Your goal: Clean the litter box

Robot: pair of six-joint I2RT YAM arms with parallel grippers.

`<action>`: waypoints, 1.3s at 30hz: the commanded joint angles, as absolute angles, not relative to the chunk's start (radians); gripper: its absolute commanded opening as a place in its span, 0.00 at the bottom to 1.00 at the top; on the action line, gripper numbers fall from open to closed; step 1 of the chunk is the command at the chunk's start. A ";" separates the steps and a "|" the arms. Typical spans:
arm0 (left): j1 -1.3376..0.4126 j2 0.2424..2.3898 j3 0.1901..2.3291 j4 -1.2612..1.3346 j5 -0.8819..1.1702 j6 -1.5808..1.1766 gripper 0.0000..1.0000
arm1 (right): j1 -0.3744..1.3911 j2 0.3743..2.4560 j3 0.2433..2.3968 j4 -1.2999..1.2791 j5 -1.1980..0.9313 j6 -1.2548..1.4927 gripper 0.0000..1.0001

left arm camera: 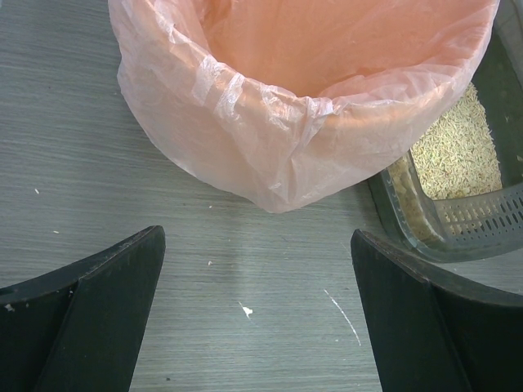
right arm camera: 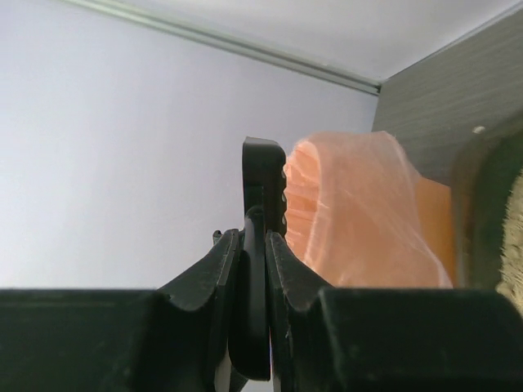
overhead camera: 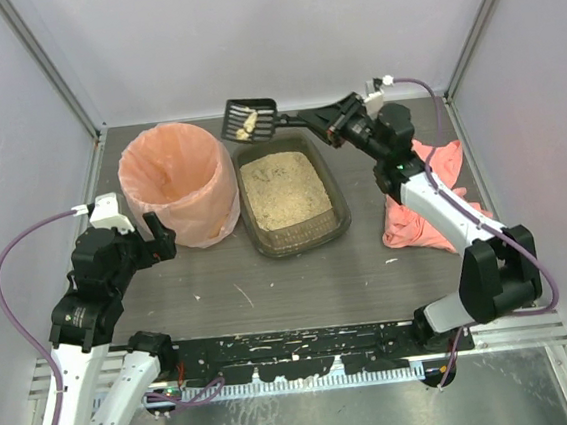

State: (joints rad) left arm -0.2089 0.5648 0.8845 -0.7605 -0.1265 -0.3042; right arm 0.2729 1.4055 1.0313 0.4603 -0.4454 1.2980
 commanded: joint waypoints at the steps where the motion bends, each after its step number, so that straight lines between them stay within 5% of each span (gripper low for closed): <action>1: -0.204 0.561 0.895 -0.724 -0.124 -0.310 0.98 | 0.383 1.471 1.254 0.389 -0.352 1.186 0.01; 21: -0.204 0.561 0.895 -0.724 -0.126 -0.310 0.98 | 0.635 1.854 1.841 0.098 -0.392 0.592 0.01; 39: -0.204 0.570 0.895 -0.725 -0.123 -0.308 0.98 | 0.782 1.804 1.929 -0.049 -0.289 -0.062 0.01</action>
